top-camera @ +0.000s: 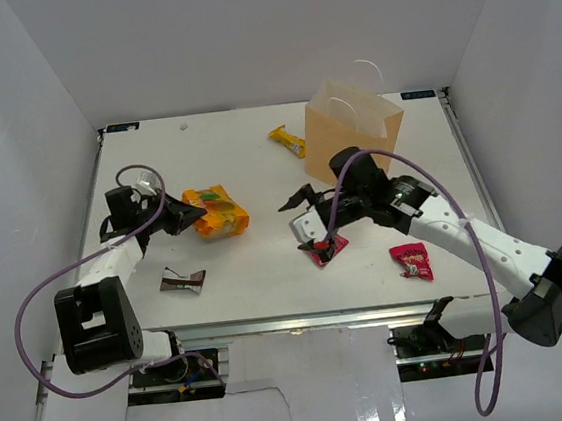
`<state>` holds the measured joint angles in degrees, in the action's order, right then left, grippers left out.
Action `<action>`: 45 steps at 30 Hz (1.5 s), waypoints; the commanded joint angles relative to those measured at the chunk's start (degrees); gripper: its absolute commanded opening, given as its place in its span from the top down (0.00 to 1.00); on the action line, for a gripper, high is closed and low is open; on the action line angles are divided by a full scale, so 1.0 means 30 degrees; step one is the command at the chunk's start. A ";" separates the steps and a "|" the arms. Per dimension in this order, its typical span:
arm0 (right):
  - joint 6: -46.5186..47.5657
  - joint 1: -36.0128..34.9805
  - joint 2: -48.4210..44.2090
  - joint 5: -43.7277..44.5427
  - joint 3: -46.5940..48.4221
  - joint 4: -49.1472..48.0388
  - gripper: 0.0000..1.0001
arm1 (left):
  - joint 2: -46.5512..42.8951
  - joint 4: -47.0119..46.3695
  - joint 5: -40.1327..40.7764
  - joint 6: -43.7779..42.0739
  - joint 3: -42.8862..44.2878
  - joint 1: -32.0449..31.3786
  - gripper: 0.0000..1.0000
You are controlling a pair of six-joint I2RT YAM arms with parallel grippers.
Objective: Place the snacks into the paper bag
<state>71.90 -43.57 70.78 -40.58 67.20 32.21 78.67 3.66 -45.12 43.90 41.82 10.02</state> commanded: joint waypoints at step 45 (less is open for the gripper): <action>-1.2943 -0.1714 0.2599 0.6455 0.2108 -1.0767 0.92 | -0.3019 0.3433 0.2641 0.0168 1.0630 -0.4015 0.15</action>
<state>36.32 -54.89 84.49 -10.85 63.92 4.86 72.03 6.81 -44.16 53.23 67.85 -2.98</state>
